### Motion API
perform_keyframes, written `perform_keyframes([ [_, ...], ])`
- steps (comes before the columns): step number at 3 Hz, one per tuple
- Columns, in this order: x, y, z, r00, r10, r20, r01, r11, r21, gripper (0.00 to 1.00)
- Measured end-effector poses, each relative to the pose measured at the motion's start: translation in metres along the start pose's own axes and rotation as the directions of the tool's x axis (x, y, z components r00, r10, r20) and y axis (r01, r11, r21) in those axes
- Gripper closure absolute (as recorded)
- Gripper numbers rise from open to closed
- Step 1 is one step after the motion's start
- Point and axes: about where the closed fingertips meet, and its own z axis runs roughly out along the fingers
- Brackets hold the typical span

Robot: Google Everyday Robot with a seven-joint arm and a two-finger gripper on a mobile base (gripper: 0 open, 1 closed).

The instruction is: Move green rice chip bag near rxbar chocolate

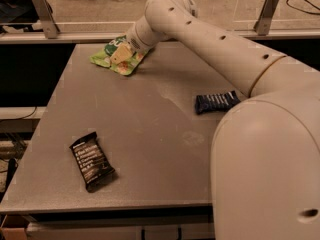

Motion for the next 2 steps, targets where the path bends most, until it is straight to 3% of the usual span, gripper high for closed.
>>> perform_keyframes([
  [2,-0.0055,0.0054,-0.0042,1.000,-0.011,0.011,0.011,0.9999,-0.009,0.87],
])
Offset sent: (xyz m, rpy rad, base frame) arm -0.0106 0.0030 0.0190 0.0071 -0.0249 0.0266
